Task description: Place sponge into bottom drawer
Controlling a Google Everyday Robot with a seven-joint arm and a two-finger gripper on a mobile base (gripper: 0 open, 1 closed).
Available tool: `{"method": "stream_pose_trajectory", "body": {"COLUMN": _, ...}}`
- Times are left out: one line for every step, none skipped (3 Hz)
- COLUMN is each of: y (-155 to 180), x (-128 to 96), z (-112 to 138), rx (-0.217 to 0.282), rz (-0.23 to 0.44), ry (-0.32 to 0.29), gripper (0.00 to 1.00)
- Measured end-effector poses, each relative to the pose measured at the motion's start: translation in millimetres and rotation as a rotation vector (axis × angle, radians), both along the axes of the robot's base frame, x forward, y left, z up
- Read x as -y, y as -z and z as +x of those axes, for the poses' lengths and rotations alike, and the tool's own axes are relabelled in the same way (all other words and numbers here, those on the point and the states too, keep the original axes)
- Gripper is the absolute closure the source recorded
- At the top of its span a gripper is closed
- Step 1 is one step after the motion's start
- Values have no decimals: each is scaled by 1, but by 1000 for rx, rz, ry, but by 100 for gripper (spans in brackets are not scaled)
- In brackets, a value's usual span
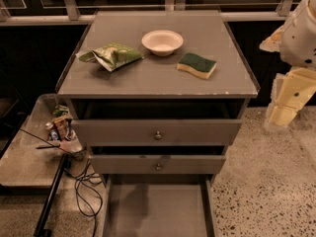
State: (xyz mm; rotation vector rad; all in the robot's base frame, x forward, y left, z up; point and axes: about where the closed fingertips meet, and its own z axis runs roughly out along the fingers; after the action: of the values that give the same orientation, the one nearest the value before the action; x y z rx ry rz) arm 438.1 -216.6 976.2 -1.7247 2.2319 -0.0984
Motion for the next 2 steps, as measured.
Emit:
{"method": "stream_pose_trajectory", "body": {"y": -2, "x": -3, "z": 7, "rx": 23, "rz": 7, "ry": 0, "gripper": 0}}
{"method": "stream_pose_trajectory", "body": {"y": -1, "x": -6, "z": 15, "rx": 37, "rz": 26, "ry": 2, "gripper": 0}}
